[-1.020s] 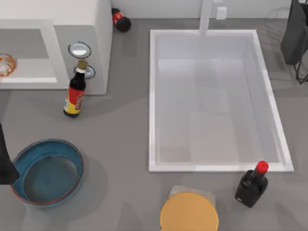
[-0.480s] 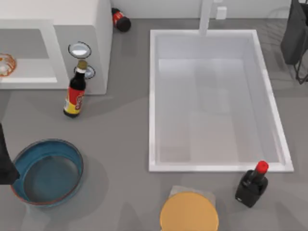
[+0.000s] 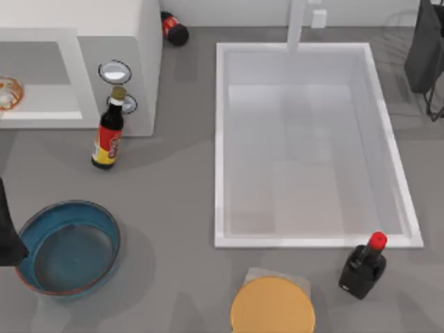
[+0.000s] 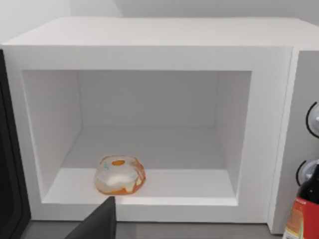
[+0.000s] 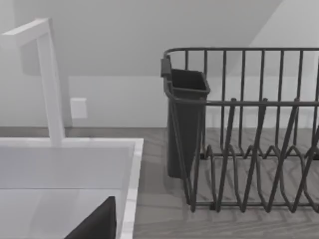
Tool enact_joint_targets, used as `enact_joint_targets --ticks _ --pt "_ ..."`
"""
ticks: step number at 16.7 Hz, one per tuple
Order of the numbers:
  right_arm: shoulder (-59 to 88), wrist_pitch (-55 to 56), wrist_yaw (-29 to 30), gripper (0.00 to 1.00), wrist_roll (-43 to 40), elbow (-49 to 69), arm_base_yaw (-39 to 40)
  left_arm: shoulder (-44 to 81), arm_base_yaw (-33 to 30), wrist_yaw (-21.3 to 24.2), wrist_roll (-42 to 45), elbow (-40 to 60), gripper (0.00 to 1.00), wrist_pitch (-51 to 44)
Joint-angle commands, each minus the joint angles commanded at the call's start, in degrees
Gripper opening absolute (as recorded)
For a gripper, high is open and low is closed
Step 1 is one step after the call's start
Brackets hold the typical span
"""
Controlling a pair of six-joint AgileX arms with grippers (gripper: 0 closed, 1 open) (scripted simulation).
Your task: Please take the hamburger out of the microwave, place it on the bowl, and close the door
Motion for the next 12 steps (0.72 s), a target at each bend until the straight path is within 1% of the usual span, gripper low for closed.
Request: enact_joint_targets --ticks 4,6,9,12 --pt "0.00 0.00 0.00 1.00 0.00 0.00 0.00 0.54 0.05 0.06 0.02 0.20 1.00 0.23" --pt "0.00 0.00 0.00 1.00 0.00 0.00 0.00 3.31 0.28 0.37 0.15 1.22 1.00 1.43" --pt "0.00 0.00 0.00 1.00 0.00 0.00 0.00 11.64 0.98 1.26 0.51 4.34 1.00 5.05" --pt "0.00 0.00 0.00 1.00 0.00 0.00 0.00 23.90 2.02 2.53 1.03 9.03 1.00 10.42"
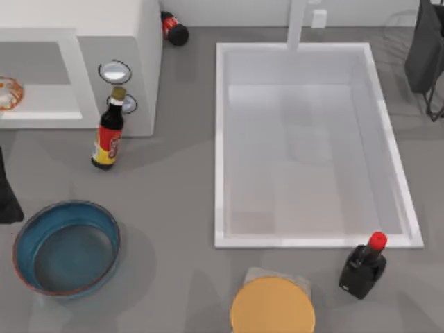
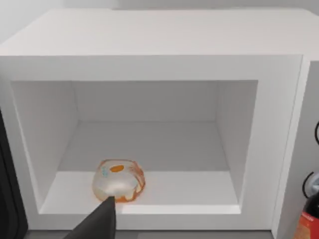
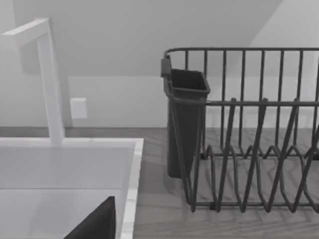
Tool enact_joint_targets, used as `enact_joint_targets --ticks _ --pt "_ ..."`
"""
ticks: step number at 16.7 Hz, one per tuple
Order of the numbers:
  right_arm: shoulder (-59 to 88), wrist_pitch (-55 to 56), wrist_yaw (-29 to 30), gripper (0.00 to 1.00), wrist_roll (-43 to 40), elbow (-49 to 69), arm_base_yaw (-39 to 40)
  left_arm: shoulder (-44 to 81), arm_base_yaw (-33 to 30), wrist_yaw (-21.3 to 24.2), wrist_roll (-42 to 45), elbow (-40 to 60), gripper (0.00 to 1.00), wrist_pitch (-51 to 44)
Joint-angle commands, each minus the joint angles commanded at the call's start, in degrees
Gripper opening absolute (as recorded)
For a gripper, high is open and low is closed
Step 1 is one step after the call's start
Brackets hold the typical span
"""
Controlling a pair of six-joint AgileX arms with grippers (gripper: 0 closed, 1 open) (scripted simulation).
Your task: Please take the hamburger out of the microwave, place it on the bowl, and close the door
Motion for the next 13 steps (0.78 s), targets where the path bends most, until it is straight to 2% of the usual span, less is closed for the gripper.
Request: enact_joint_targets --ticks 13 --pt "0.00 0.00 0.00 1.00 0.00 0.00 0.00 73.97 6.29 7.23 2.92 29.75 1.00 33.32"
